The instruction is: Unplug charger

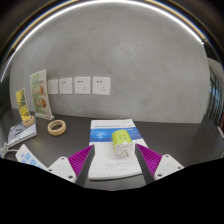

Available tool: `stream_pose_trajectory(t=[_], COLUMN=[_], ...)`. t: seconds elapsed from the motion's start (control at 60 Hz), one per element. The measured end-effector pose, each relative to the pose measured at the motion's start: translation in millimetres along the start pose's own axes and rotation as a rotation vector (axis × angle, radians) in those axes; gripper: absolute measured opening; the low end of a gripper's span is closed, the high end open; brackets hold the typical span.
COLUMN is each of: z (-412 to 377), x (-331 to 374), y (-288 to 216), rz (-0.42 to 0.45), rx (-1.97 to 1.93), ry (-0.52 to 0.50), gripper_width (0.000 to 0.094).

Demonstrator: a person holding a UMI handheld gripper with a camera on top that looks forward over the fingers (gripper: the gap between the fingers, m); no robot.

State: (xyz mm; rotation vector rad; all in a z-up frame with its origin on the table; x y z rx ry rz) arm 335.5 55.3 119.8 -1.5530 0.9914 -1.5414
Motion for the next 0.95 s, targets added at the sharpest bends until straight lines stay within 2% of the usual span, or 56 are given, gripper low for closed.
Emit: stream_pose_trajectory(t=[0.233, 0.5, 0.8, 0.95], z=[-87, -177, -195, -198], x=[110, 219, 286, 297], y=[28, 75, 100, 104], rz=[0.104, 0.129, 0.125, 0.139], rx=[0.000, -0.033, 0.007, -0.056], ry=[0.039, 0.104, 0.175, 0.104], gripper_width=[0.0825, 0.0824, 0.0819, 0.0817])
Point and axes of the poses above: the point between the fingertips, and its own axes, seen from behind it with the camera up: z to the right, y down, x backward, against the way the camera looks, the point moved 7 cm from there along x, backward, against the way the camera looks, and after that the axes turned 5 degrees about -x, right-handed, at the moved point
